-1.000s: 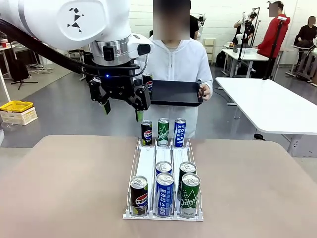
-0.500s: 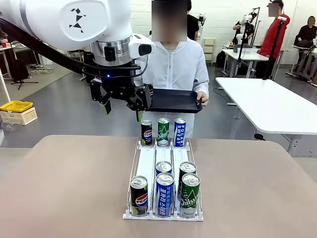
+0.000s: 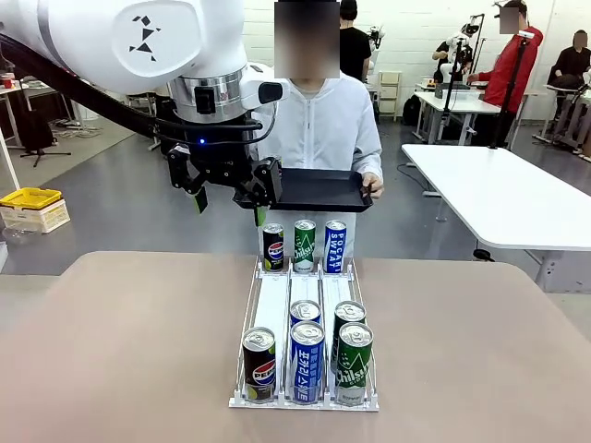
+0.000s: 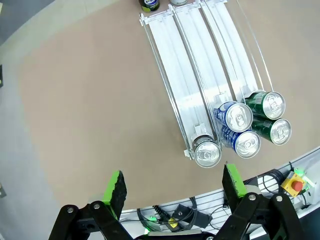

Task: Retrieve and hand over the desired beverage to the person.
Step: Pick up another can of the same type that the person held from the Automatic Can Dispenser.

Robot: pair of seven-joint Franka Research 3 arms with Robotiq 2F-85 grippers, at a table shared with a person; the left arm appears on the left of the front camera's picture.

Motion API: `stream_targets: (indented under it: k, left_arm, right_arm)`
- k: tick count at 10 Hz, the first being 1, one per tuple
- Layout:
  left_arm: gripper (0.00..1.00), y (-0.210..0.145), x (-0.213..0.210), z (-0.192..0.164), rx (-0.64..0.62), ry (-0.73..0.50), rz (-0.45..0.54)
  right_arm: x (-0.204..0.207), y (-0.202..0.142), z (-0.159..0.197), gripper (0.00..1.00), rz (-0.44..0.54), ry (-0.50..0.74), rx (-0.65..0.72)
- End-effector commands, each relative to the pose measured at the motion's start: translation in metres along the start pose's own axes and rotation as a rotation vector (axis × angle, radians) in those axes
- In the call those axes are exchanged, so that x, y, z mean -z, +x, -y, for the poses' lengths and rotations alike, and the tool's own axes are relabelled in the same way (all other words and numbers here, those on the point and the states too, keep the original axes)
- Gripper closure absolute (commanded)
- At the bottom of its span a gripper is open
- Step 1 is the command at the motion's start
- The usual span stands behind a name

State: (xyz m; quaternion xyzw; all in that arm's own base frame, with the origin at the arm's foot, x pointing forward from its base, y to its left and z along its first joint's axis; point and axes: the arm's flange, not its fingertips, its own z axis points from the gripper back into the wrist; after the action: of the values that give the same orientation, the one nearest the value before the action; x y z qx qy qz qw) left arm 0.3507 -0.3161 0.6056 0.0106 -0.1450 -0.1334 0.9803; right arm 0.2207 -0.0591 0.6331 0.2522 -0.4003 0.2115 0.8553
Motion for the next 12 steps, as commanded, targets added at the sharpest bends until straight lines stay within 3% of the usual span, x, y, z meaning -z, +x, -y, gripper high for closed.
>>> stream_targets:
  k: [1, 2, 5, 8, 10, 12]
  left_arm:
    - [0.0, 0.0, 0.0, 0.0, 0.0, 0.0, 0.0]
    - [0.0, -0.002, -0.008, -0.025, 0.146, -0.181, -0.022]
    - [0.0, -0.038, -0.039, -0.118, 0.319, -0.408, 0.226]
    - [0.0, -0.085, -0.059, -0.21, 0.273, -0.517, 0.438]
    - [0.0, -0.109, -0.074, -0.249, 0.267, -0.599, 0.558]
    - [0.0, -0.119, -0.086, -0.273, 0.244, -0.657, 0.572]
  right_arm:
    - [0.001, 0.0, 0.0, 0.0, 0.006, 0.028, -0.009]
    - [0.001, 0.0, 0.0, 0.0, 0.006, 0.028, -0.009]
    - [0.001, 0.0, 0.0, 0.0, 0.006, 0.028, -0.009]
    - [0.001, 0.0, 0.0, 0.0, 0.006, 0.028, -0.009]
    - [0.001, 0.0, 0.0, 0.0, 0.006, 0.028, -0.009]
    - [0.001, 0.0, 0.0, 0.0, 0.006, 0.028, -0.009]
